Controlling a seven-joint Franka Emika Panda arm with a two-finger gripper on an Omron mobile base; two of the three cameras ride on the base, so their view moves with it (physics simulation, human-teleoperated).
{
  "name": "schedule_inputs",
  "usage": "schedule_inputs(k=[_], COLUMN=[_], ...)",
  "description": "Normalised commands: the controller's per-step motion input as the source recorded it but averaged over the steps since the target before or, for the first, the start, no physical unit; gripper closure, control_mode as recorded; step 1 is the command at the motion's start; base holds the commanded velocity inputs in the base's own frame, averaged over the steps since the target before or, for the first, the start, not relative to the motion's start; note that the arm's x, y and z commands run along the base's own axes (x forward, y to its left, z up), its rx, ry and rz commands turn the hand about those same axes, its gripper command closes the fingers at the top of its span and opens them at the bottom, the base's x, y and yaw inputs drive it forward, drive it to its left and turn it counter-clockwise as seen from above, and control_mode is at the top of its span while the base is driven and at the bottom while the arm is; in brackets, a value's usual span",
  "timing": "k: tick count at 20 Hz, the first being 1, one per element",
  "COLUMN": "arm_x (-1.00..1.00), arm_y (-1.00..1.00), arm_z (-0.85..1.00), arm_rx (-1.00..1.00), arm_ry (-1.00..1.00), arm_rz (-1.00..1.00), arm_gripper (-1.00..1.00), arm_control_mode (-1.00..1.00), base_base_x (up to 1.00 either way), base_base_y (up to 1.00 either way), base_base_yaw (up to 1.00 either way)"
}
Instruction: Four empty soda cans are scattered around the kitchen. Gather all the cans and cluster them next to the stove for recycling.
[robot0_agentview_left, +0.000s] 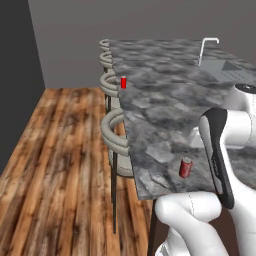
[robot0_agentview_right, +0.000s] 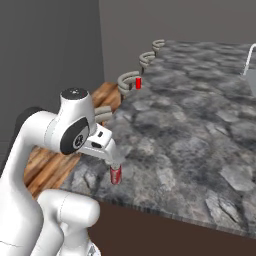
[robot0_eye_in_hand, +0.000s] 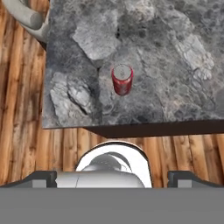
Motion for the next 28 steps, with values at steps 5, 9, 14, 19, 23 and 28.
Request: schedule_inputs(k=[5, 9, 14, 19, 23, 28], arm_x=[0.38, 0.42, 0.43, 0.53, 0.55, 0.35], arm_y=[-0.14, -0.18, -0.11, 0.00, 0.00, -0.06], arm_z=[-0.46, -0.37, -0.36, -0.38, -0.35, -0.25], arm_rx=[0.00, 0.00, 0.00, 0.00, 0.00, 0.00], arm_ry=[0.01, 0.05, 0.02, 0.00, 0.00, 0.00], arm_rz=[0.00, 0.00, 0.00, 0.00, 0.00, 0.00], arm_gripper=[-1.00, -1.00, -1.00, -1.00, -1.00, -1.00], arm_control_mode=[-1.00, -1.00, -1.00, -1.00, -1.00, -1.00], base_base_x=[0.00, 0.00, 0.00, 0.00, 0.00, 0.00], base_base_y=[0.00, 0.00, 0.00, 0.00, 0.00, 0.00], base_base_yaw=[0.00, 0.00, 0.00, 0.00, 0.00, 0.00])
